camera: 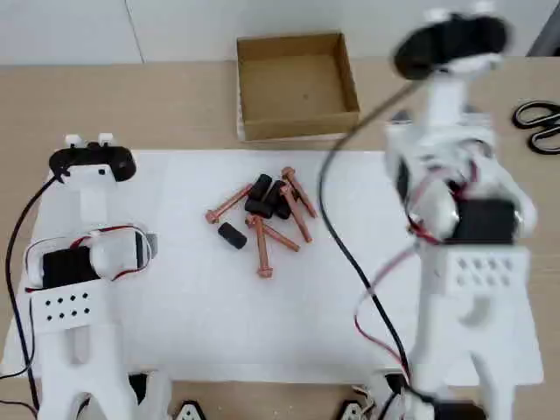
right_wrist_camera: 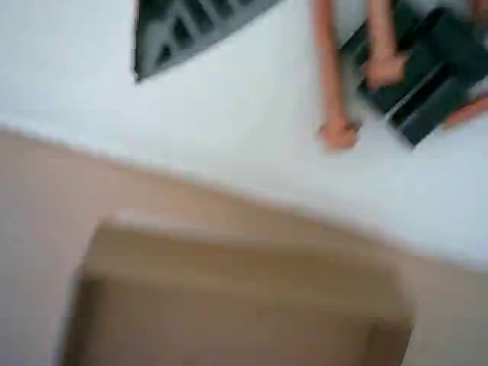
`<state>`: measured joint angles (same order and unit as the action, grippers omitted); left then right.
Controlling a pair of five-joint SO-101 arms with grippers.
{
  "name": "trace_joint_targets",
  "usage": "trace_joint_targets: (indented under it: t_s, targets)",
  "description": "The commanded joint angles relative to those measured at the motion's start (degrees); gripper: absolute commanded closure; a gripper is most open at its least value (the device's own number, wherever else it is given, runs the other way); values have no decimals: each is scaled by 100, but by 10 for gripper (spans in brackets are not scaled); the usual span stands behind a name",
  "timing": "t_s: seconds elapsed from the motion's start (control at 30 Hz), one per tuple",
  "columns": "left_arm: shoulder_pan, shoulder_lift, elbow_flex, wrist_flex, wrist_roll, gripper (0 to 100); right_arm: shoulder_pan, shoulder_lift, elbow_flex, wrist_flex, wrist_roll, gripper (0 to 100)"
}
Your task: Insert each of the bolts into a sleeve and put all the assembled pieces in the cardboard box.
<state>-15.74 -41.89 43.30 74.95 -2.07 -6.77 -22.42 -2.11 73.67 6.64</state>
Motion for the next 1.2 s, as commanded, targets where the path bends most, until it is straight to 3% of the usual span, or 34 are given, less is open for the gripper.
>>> trace_joint_targets:
  t_s: [0.0, 0.27, 0.67, 0.83, 0.97, 1.17]
  targets:
    - [9, -26, -48, -105, 26, 811, -708, 884, -624, 831, 290, 738]
    - [-26, -26, -22, -185, 26, 811, -1455, 1358, -677, 1411, 589, 738]
    - [-62, -35, 813, -1073, 237, 811, -2527, 2088, 18, 391, 580, 738]
    - [-703, -35, 840, -1275, 897, 811, -2949, 2431, 18, 163, 580, 738]
    - [-1178, -26, 848, -1284, 1011, 811, -3363, 2738, 18, 119, 580, 739]
    - [-1257, -26, 963, -1301, 1037, 811, -3644, 3178, 18, -31, 457, 739]
